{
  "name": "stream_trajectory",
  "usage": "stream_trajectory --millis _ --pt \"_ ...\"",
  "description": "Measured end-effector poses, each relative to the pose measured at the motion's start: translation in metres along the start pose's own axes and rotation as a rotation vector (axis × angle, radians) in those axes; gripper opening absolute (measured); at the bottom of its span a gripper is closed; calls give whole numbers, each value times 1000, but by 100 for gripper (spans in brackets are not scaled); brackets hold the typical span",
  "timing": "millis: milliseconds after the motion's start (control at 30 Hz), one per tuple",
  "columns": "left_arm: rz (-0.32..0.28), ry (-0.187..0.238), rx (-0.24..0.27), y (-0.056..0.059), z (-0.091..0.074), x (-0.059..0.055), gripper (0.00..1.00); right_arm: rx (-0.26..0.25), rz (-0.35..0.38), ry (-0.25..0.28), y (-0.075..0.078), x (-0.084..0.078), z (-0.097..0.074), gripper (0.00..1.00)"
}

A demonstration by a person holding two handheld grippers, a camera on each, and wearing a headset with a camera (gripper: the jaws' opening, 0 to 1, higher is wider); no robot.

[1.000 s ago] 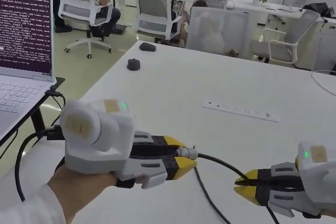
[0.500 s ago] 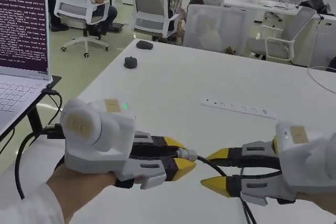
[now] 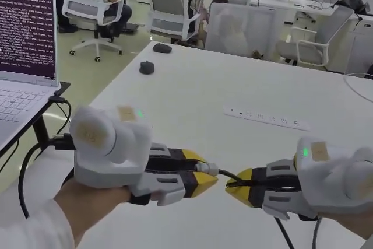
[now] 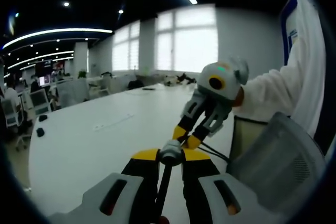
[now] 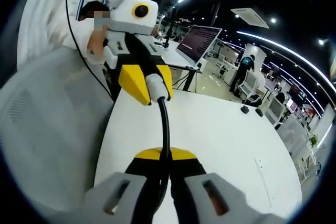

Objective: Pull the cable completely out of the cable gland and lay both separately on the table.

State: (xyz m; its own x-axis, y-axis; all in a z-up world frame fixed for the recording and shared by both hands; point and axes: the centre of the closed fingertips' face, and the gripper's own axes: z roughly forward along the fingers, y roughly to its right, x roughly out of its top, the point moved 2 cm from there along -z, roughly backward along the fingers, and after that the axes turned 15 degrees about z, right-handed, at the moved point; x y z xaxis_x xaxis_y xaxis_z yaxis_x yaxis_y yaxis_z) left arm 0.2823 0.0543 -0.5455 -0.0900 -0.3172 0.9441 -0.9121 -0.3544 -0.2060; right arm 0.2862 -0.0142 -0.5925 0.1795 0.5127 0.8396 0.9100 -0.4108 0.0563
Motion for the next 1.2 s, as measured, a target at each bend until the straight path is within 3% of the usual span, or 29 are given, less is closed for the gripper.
stream_trajectory --millis 200,267,367,567,867,1200 --pt "-96 43 52 -15 -7 2 16 -47 41 -34 13 -17 -10 3" --pt "-87 39 63 -16 -8 2 16 -63 76 -22 18 -21 -14 3" --pt "-82 44 73 -17 -9 3 16 -104 107 -44 27 -33 -19 3" --pt "-97 43 94 -21 -11 2 16 -132 178 -44 31 -49 -23 3" --pt "-152 65 148 -34 -19 1 16 -166 234 -105 37 -79 -19 3" --pt "-158 25 92 -22 -9 -8 16 -146 271 -137 42 -97 -1 3"
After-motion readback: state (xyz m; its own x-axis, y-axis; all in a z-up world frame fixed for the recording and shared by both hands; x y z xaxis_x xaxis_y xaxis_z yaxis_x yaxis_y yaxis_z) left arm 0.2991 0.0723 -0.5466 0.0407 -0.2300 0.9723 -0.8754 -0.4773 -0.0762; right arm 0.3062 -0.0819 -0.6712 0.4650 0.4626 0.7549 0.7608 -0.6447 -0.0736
